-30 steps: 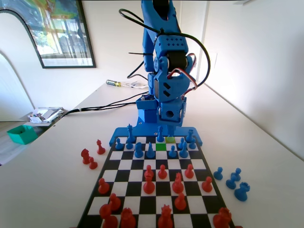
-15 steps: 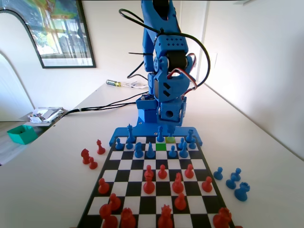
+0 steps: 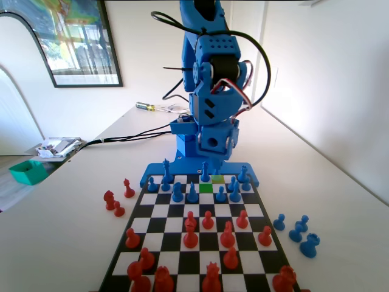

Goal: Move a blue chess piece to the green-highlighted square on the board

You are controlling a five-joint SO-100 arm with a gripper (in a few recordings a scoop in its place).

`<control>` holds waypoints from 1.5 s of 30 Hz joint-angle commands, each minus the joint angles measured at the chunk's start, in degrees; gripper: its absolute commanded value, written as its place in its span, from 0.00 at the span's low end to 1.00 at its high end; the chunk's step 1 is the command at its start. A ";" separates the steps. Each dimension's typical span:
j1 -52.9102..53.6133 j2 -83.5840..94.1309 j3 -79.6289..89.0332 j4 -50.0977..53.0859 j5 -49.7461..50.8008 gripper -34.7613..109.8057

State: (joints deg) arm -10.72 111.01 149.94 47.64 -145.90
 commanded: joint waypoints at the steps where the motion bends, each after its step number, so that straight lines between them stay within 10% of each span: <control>1: 2.29 1.49 -2.11 0.70 -2.29 0.25; 45: 7.21 -3.43 0.79 -7.38 -0.62 0.26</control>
State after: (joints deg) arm -2.90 106.70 151.35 40.52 -146.34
